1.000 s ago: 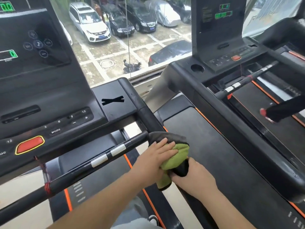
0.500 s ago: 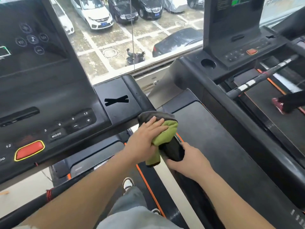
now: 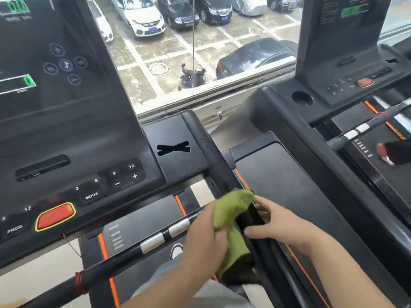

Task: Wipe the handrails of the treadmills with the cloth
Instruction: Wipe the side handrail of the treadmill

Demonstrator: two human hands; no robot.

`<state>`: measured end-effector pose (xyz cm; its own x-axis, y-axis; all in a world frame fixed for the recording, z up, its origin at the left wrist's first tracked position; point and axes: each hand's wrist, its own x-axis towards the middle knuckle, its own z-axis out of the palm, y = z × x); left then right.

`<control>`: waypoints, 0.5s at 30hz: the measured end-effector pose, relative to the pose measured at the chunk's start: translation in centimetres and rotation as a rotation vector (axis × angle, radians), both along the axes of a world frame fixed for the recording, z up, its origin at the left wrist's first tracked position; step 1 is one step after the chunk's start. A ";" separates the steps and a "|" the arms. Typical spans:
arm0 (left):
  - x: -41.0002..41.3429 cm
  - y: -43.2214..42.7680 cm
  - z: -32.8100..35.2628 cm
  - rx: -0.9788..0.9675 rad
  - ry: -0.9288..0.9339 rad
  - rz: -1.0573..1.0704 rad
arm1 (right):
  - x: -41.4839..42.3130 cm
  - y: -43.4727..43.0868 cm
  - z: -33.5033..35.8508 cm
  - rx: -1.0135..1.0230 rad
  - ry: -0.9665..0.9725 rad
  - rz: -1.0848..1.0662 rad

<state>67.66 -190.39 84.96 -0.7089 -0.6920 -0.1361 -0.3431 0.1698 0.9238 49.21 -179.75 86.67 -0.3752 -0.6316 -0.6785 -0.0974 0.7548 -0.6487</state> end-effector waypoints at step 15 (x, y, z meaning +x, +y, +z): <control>-5.7 -7.8 -0.6 -0.005 -0.509 -0.010 | 0.7 -6.0 1.3 0.178 0.311 0.113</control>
